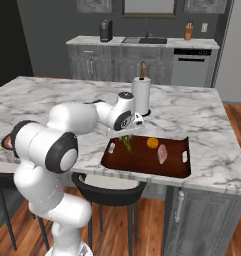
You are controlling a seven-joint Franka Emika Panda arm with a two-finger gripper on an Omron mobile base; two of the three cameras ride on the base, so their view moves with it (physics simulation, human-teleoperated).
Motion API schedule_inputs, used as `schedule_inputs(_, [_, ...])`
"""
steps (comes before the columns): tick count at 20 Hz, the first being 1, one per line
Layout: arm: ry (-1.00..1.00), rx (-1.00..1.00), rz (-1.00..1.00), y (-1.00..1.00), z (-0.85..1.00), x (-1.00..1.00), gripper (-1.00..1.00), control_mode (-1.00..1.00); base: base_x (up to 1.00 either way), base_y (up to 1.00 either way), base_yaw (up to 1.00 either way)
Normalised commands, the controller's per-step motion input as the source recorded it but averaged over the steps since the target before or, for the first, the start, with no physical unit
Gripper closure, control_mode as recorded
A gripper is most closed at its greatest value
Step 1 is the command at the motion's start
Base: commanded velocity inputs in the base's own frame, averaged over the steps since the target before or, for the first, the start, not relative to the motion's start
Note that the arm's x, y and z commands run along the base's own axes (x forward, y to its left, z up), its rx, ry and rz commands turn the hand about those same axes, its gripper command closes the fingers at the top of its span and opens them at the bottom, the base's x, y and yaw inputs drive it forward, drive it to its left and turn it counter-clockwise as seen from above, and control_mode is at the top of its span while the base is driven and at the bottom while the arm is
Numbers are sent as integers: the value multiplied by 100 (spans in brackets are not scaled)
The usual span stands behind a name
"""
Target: Create a steak meal by picking up the steak and asparagus from the tray and placing them on the plate. Leave the orange on the tray.
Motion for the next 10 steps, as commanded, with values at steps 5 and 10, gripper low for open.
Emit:
schedule_inputs(5, [0, 0, 16, 71, 83, -37, 100, -100, 0, 0, 0])
schedule_inputs(10, [0, 0, 27, 90, 46, -40, 100, -100, 0, 0, 0])
